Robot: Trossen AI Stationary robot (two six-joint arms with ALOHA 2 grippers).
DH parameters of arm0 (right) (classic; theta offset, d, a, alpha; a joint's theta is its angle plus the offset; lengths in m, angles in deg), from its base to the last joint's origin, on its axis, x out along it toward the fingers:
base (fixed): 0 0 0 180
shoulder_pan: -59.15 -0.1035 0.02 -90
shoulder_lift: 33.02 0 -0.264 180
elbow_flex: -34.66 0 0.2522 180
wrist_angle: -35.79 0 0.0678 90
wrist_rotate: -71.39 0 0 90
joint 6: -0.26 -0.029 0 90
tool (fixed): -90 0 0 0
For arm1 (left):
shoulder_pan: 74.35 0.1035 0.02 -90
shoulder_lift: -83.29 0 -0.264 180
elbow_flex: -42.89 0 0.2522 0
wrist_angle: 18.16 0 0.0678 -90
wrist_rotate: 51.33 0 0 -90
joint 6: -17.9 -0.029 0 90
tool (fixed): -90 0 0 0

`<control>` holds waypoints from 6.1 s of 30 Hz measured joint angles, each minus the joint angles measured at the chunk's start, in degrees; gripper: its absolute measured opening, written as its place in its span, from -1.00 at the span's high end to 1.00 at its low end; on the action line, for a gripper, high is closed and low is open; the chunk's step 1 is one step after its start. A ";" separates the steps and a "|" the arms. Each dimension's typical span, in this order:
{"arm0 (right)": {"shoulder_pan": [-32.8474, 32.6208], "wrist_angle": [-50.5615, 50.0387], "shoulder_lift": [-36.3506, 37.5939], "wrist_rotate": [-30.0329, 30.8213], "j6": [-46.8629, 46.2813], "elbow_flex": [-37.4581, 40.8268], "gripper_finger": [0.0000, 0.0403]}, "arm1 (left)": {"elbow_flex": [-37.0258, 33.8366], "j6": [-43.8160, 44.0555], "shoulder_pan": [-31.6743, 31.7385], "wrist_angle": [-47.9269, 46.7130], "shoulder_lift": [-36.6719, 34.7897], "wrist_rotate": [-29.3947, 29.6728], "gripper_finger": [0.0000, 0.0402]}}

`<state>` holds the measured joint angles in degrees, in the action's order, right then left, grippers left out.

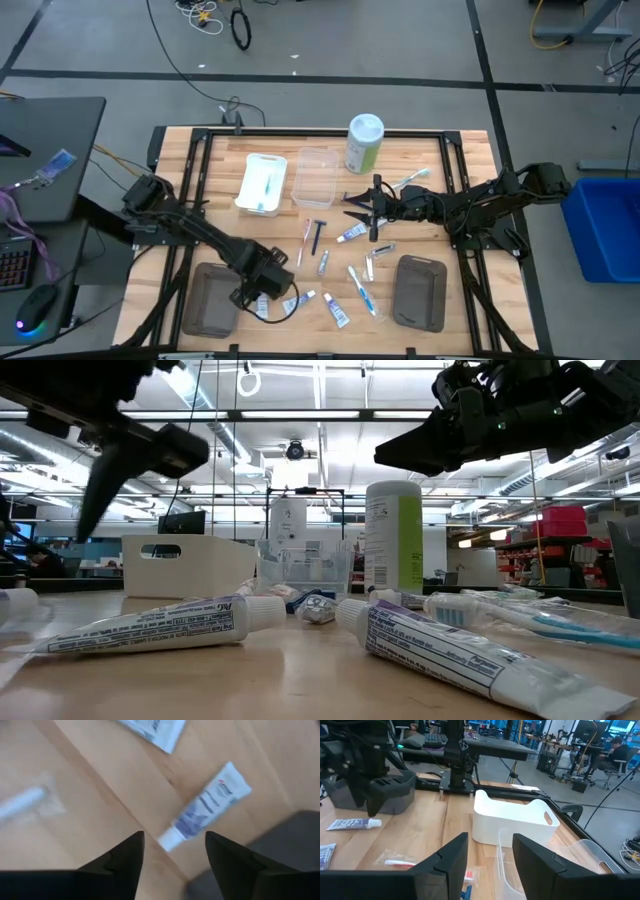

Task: Pick & Place Travel size toiletries
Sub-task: Put the left white toothpaste into the left black bin, then put the bottom blue razor into the right black bin

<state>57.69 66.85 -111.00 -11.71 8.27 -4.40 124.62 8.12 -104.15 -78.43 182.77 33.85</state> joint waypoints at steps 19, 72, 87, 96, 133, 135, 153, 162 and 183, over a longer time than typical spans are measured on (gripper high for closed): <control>0.05 -0.90 -0.04 0.00 0.00 0.02 0.19 | 0.19 -16.66 -1.06 1.79 6.19 -0.10 -0.23; -0.09 0.48 -0.02 0.00 -1.76 0.00 0.18 | 19.45 25.66 -1.96 -32.15 6.47 6.61 0.62; -0.09 0.41 -0.02 -0.04 -6.10 0.00 0.17 | 11.25 69.18 -14.18 -38.39 -8.09 -2.60 0.58; -0.13 0.41 -0.02 -0.03 -6.11 0.00 0.17 | -0.49 75.57 -21.38 -24.61 -8.39 -4.95 0.50; -5.50 0.51 0.00 -0.07 -5.69 -6.93 -0.01 | 5.40 61.91 -10.81 -27.03 -27.42 40.49 0.09; -5.90 0.23 0.02 -0.07 -4.77 -7.23 0.00 | 2.30 62.48 -8.50 -23.67 -30.28 41.23 0.09; -7.49 -5.87 -2.02 0.00 -2.41 -9.47 0.00 | -25.27 45.66 12.81 20.68 -35.63 29.74 0.09; -8.39 -29.64 -14.71 -0.73 -1.97 -26.39 0.02 | -33.75 42.28 20.84 35.59 -35.60 22.78 0.09; -4.79 -45.36 -37.43 0.66 20.67 -39.79 0.07 | -34.45 35.23 21.77 37.07 -35.63 20.07 0.09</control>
<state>52.90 21.48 -148.43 -11.05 28.95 -44.19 90.17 43.35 -82.38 -41.36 147.15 53.92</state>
